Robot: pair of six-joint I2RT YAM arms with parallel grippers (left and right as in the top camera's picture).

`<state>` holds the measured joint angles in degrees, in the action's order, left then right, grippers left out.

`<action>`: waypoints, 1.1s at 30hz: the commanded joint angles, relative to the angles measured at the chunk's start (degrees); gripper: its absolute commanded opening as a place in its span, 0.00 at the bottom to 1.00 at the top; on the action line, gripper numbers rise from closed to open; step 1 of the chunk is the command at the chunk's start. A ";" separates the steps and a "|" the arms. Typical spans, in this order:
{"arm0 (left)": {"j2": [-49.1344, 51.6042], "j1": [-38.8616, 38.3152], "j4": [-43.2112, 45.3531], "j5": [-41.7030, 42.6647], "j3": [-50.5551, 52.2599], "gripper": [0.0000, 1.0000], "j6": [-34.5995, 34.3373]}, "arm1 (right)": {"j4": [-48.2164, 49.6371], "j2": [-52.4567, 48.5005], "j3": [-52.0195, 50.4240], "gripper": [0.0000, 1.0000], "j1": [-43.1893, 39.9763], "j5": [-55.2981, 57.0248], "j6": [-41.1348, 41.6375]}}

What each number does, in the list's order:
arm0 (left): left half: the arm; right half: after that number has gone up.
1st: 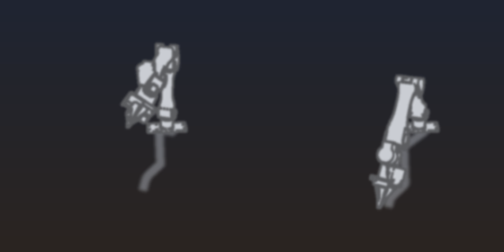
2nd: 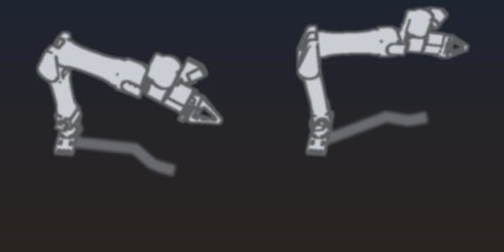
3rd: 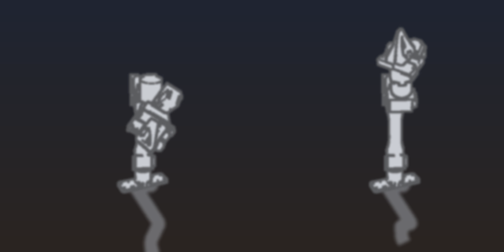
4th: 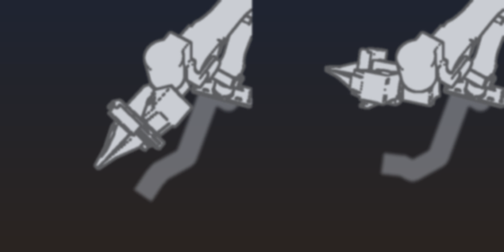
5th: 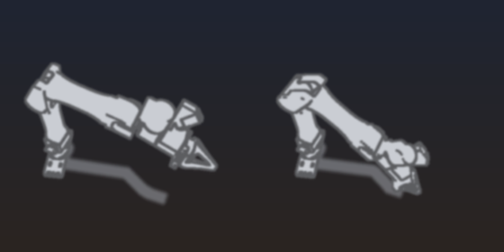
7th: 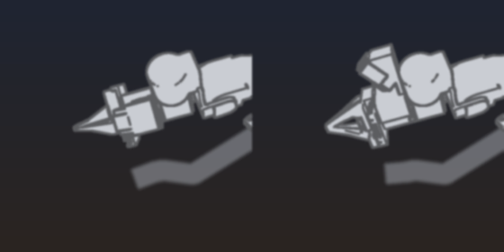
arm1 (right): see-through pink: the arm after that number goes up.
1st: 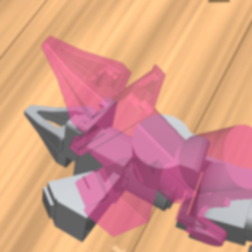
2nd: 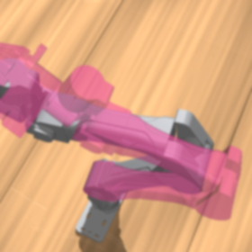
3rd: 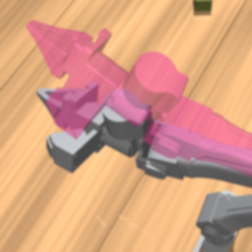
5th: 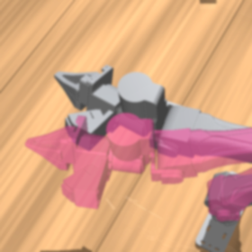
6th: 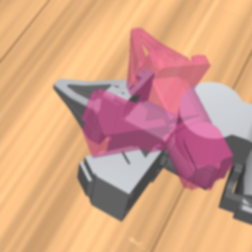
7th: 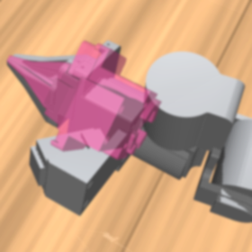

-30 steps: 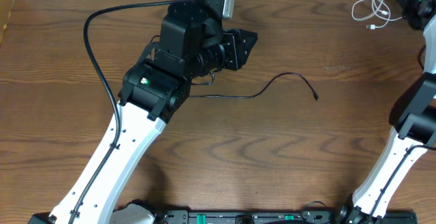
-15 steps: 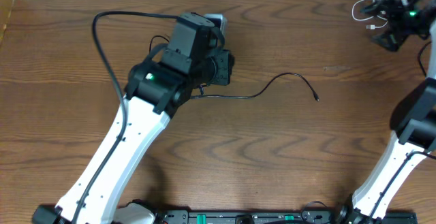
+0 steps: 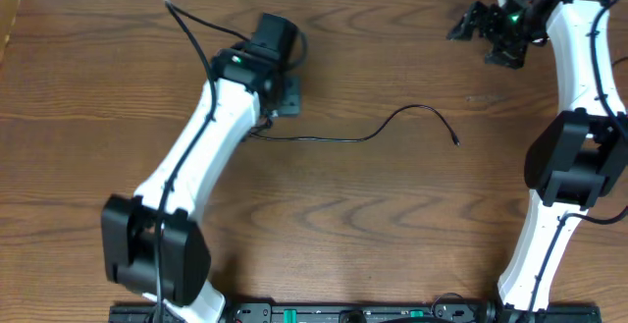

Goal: Untangle cables
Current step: 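Move the left gripper over the remaining black cable and reposition the right gripper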

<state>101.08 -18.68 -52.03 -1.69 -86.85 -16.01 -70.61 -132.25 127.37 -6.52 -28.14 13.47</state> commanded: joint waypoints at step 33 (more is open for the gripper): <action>12.11 12.87 7.45 0.90 5.60 0.50 -3.28 | -0.96 1.40 0.07 0.99 5.07 6.86 -4.37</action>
<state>113.16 -6.04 -45.60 -5.56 -83.24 -14.09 -71.55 -132.25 127.35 -1.63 -21.56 9.98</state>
